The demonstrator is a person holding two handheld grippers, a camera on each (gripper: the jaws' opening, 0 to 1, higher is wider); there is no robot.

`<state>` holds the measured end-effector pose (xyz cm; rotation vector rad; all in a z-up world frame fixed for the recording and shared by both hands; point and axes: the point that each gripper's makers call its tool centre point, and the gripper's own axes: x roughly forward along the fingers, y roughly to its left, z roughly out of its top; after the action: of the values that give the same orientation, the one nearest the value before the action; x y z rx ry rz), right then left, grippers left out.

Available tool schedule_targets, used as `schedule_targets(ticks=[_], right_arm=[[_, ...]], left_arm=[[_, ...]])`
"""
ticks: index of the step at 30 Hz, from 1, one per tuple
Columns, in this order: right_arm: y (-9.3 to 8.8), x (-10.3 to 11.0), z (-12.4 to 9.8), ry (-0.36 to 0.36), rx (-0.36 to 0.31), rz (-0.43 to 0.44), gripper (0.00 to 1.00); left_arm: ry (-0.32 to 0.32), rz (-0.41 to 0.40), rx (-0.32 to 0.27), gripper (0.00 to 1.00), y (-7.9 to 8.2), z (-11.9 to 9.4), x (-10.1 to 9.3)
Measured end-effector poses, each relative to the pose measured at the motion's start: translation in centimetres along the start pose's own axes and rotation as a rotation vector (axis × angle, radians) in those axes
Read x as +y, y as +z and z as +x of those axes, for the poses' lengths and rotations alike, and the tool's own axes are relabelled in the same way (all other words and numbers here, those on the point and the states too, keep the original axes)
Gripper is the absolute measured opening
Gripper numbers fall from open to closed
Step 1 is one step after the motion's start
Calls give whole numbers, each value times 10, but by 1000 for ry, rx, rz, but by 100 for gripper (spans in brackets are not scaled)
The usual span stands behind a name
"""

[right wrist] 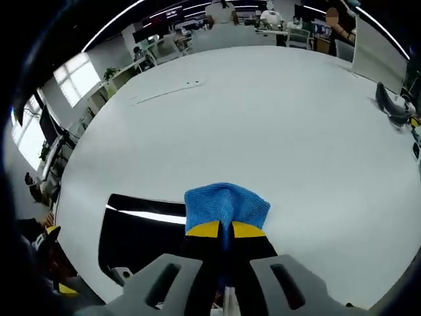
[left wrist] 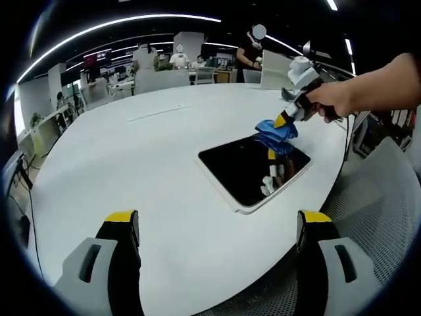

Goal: Wipe the mirror surface with the cleaning cloth until all visible marks leave the cleaned area.

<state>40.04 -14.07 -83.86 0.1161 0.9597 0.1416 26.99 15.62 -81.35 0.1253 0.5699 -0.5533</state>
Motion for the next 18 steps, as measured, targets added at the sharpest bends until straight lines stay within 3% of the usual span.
schedule_targets(ticks=[2,4,7,11,18], right_arm=[[6,-7,-11,-4,-28,37,0],[10,-13,-19,26,-28,132,0],[16,-27,-35,12,-45,84,0],[14,-41,-43,8,-44,90,0],[-14,-61,-37,-17,3,76,0]], left_arm=[[0,-1,-5,99,1,0,0],[0,-1,-8,99,1,0,0],[3,-2,-12,99,2,0,1],[0,-5,-16,99,4,0,0],[5,-3,-25,99,5,-1,1]])
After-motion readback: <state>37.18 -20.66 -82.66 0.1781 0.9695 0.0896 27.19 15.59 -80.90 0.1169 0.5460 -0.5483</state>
